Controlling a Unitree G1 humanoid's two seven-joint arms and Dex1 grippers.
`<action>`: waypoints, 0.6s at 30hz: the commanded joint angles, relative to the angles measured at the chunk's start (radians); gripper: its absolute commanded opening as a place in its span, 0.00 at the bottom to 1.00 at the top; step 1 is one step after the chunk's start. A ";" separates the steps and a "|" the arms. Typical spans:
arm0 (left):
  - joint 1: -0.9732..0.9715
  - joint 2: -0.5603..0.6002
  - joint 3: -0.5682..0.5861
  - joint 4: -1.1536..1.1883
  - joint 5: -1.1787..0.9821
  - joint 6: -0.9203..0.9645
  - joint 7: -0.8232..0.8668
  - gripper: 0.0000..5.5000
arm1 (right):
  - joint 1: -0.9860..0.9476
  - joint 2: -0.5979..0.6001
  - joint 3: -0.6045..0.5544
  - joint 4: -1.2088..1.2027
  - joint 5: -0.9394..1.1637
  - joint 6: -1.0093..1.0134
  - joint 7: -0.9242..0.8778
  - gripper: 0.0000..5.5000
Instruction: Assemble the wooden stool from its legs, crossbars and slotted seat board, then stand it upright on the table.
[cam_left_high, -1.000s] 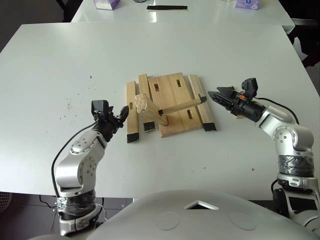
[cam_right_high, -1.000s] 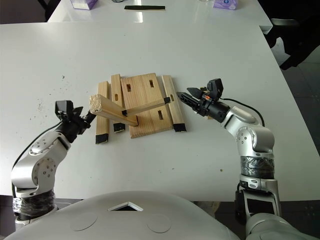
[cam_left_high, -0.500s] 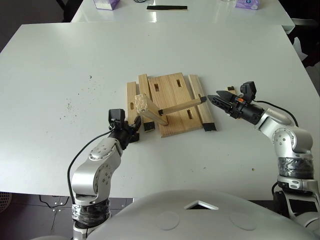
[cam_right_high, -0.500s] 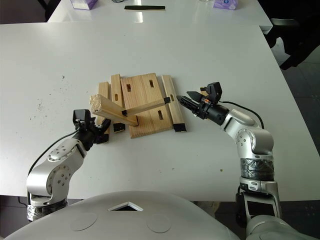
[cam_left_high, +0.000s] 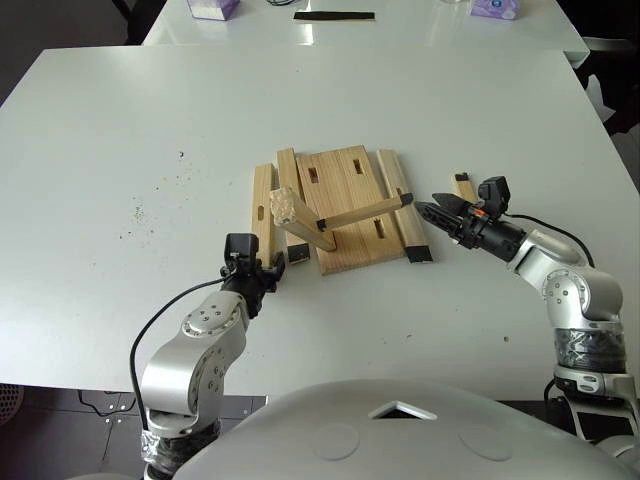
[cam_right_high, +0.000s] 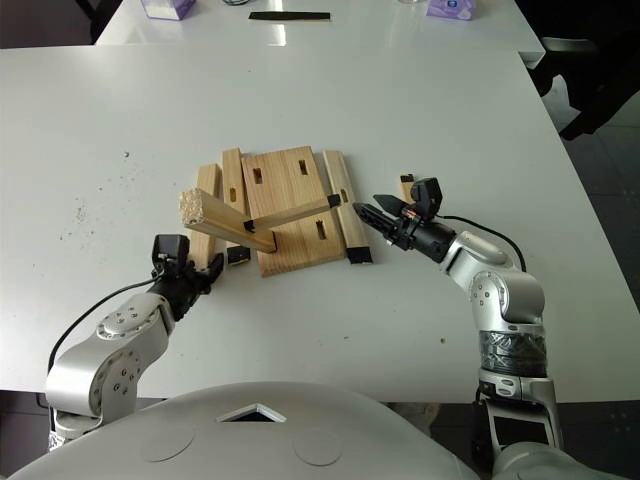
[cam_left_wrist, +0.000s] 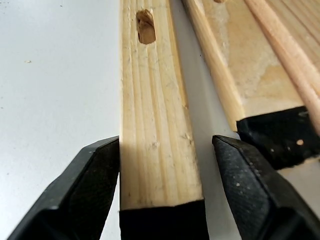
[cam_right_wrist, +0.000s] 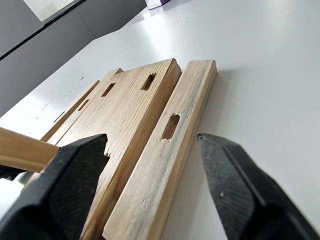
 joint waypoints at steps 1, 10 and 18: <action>0.045 -0.002 0.008 0.077 0.043 0.041 0.020 0.50 | -0.011 0.010 -0.009 -0.004 -0.002 -0.001 -0.023 0.60; -0.008 0.064 -0.025 0.118 0.141 -0.101 0.021 0.37 | -0.257 0.022 -0.070 0.119 -0.078 0.036 -0.254 0.60; -0.499 -0.019 0.285 0.152 -0.029 -0.318 -0.020 0.37 | -0.633 0.043 -0.119 0.268 -0.123 -0.107 -0.335 0.60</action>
